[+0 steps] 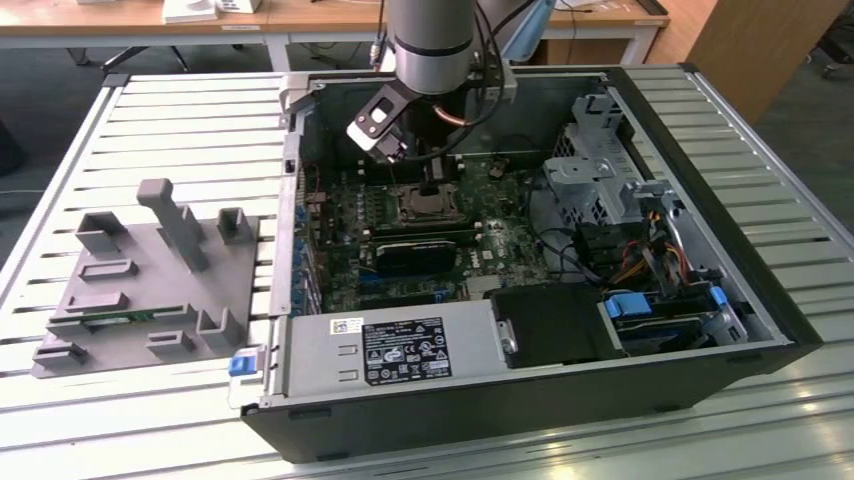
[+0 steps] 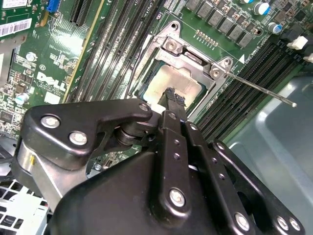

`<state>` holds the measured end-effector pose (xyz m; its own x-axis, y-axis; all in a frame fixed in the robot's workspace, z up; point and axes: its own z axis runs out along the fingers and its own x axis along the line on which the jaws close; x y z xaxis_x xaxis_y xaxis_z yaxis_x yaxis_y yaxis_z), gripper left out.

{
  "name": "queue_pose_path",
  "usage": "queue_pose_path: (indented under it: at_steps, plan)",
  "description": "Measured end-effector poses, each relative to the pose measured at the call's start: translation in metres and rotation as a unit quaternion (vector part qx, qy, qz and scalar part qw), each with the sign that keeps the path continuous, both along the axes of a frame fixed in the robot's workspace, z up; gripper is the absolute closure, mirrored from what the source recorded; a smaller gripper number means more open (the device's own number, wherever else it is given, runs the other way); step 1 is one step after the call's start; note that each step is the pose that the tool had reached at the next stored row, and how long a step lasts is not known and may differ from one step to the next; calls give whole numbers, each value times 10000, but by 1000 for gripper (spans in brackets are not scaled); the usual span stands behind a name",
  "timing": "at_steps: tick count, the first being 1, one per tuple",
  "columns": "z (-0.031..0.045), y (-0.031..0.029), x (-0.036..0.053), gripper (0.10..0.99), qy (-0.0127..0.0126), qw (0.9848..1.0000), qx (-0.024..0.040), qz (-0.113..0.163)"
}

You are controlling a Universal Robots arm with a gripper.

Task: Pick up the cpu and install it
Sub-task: 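Install the first cpu locking lever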

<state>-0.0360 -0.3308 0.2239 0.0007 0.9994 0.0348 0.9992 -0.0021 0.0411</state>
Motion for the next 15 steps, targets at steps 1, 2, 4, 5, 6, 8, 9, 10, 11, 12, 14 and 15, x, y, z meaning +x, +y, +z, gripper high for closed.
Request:
queue_pose_path:
  at_steps: [1,2,4,5,6,8,9,10,11,12,14,15]
  plan:
    - [12,0,0,980,0,10000,0,0]
    - [27,0,0,980,0,10000,0,0]
    - [63,0,0,980,-1,10000,0,0]
    - [84,0,0,980,0,10000,0,0]
    - [104,0,0,980,0,10000,-1,0]
    - [127,0,0,980,-1,10000,0,0]
    - [133,0,0,980,-2,10000,0,0]
    - [142,0,0,980,-2,10000,0,1]
    - [152,0,0,980,-3,10000,0,0]
    - [166,0,0,980,-3,10000,0,0]
    - [192,0,0,980,-3,10000,0,0]
    - [206,0,0,980,-3,10000,0,0]
